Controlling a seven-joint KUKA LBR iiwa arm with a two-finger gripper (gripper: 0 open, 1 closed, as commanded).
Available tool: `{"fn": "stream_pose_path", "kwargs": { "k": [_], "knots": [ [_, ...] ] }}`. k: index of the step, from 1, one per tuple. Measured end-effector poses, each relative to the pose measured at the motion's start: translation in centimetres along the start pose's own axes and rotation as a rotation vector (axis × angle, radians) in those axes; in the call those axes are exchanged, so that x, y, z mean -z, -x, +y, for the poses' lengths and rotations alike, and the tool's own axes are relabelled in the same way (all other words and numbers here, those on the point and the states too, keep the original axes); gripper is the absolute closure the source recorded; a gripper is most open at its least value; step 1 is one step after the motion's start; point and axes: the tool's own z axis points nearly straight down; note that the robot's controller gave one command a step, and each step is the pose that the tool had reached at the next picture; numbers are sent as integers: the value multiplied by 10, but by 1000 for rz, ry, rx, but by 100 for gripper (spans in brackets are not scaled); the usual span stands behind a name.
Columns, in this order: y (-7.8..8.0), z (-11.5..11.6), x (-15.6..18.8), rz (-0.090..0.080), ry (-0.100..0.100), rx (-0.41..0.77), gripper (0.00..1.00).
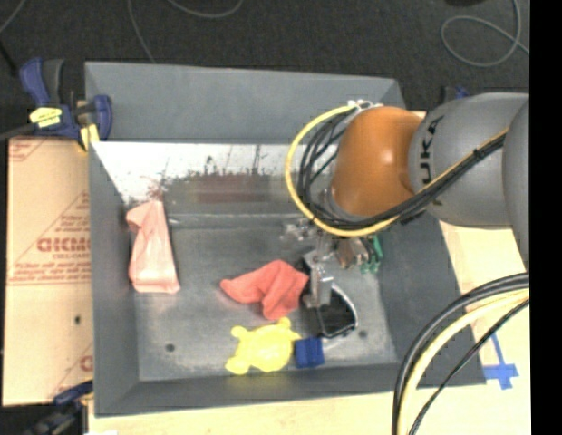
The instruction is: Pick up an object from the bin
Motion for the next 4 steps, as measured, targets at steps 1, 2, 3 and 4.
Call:
{"fn": "stream_pose_path", "kwargs": {
  "k": [1,2,3,4],
  "knots": [
    [-12,23,-21,-15,-3,44,0],
    [1,31,-45,-5,-1,188,100],
    [1,31,-45,-5,-1,188,100],
    [7,27,-15,-3,-1,187,100]
  ]
}}
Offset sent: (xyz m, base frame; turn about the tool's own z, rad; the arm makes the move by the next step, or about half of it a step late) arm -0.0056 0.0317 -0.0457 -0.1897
